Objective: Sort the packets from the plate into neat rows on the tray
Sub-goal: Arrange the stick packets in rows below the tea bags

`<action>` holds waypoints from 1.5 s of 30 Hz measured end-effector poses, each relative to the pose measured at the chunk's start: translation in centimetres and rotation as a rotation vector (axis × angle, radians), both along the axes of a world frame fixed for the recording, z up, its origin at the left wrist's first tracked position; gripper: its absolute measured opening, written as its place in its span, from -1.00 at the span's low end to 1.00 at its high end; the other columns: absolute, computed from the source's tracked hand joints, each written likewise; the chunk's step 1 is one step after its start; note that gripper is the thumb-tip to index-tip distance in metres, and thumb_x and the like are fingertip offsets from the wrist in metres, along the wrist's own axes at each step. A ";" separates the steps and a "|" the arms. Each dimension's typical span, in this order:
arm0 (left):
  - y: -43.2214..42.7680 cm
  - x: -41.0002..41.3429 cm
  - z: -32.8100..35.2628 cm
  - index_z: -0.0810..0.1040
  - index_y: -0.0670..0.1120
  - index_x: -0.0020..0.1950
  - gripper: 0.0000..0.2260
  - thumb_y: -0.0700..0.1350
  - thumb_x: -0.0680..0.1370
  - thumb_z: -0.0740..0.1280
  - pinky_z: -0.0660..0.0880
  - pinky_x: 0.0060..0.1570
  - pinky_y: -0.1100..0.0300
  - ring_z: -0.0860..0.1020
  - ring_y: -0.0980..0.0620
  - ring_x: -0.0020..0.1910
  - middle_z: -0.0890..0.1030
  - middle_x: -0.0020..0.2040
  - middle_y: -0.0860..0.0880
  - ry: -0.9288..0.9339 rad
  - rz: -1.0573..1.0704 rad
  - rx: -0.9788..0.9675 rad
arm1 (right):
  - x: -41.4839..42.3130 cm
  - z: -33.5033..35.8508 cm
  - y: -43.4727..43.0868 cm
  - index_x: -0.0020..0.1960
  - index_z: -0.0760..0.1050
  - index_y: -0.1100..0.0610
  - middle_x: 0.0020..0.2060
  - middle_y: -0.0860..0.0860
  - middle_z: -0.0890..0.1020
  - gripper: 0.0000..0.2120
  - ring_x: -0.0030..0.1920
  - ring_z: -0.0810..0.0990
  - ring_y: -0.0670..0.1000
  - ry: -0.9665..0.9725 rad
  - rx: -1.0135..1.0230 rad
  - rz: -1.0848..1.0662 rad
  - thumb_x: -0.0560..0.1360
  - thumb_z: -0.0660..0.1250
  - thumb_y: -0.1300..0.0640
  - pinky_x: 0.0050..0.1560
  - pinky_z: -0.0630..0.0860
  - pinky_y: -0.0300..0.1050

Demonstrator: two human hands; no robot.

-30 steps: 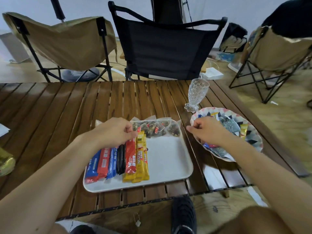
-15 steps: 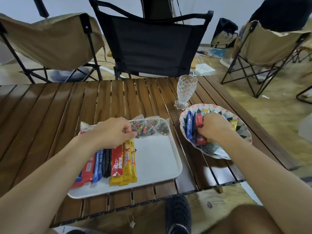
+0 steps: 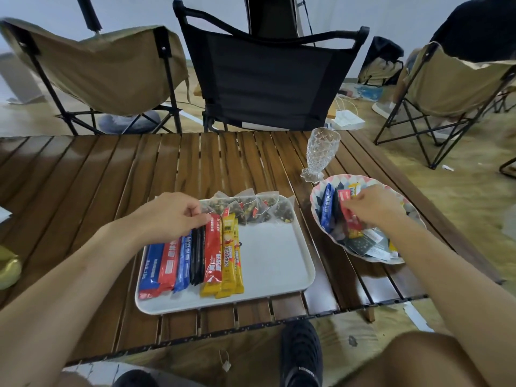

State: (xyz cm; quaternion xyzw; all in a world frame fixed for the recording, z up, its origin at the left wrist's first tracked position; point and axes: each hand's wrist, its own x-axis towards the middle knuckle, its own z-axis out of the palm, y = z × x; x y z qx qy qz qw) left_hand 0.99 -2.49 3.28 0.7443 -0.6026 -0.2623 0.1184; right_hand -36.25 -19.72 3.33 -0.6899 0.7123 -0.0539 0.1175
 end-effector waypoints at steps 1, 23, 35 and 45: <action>0.2 0.2 0.1 0.59 0.01 -0.09 -0.70 0.24 0.59 0.38 0.70 -0.01 0.02 0.72 0.13 -0.12 0.73 -0.13 0.12 -0.002 0.001 -0.005 | -0.1 0.3 0.0 -0.33 0.57 0.15 -0.38 0.11 0.64 -0.57 -0.30 0.61 0.10 -0.007 -0.021 0.003 0.55 0.32 -0.15 -0.31 0.43 -0.13; 1.6 2.7 0.0 0.59 0.02 -0.02 -0.73 0.21 0.60 0.37 0.61 -0.22 0.21 0.72 0.10 -0.11 0.72 -0.14 0.09 0.078 0.029 -0.047 | 8.5 2.3 4.9 0.25 0.62 0.10 0.06 0.19 0.71 -0.76 -0.05 0.58 0.07 -0.833 0.475 0.207 0.61 0.39 0.06 -0.02 0.56 -0.06; 2.2 3.2 -0.2 0.58 0.01 -0.03 -0.75 0.18 0.62 0.37 0.59 -0.21 0.25 0.72 0.14 -0.12 0.72 -0.16 0.11 0.099 0.039 -0.045 | 16.3 -1.3 10.0 0.13 0.59 0.19 -0.11 0.06 0.75 -0.70 -0.20 0.76 -0.05 -0.542 0.562 0.407 0.50 0.54 0.06 -0.25 0.66 -0.22; 2.4 3.8 -0.6 0.58 -0.02 0.00 -0.71 0.20 0.61 0.37 0.55 -0.27 0.31 0.72 0.16 -0.12 0.72 -0.14 0.13 0.093 0.042 -0.046 | 17.5 -2.1 10.0 0.03 0.59 0.23 -0.21 0.10 0.76 -0.69 -0.27 0.75 0.00 -0.503 0.504 0.376 0.51 0.51 -0.01 -0.33 0.65 -0.20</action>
